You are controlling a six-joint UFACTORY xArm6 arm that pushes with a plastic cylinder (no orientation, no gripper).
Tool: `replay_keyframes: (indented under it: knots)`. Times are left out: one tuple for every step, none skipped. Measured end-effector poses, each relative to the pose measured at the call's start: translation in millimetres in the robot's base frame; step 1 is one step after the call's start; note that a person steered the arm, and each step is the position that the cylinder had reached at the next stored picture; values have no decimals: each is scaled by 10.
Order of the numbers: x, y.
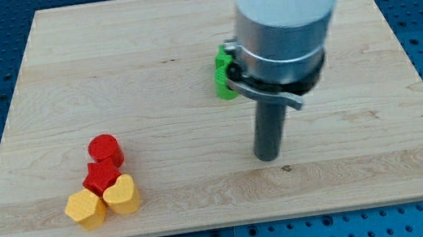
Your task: Separate green circle and blue cube
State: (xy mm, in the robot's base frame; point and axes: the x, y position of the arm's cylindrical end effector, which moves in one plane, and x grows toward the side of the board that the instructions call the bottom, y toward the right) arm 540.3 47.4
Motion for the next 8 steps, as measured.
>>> replay_keyframes:
  knots:
    - [-218, -640]
    - [-466, -935]
    - [-1008, -1011]
    - [-1348, -1192]
    - [-1396, -987]
    - [-1404, -711]
    - [-1228, -632]
    - [-1097, -290]
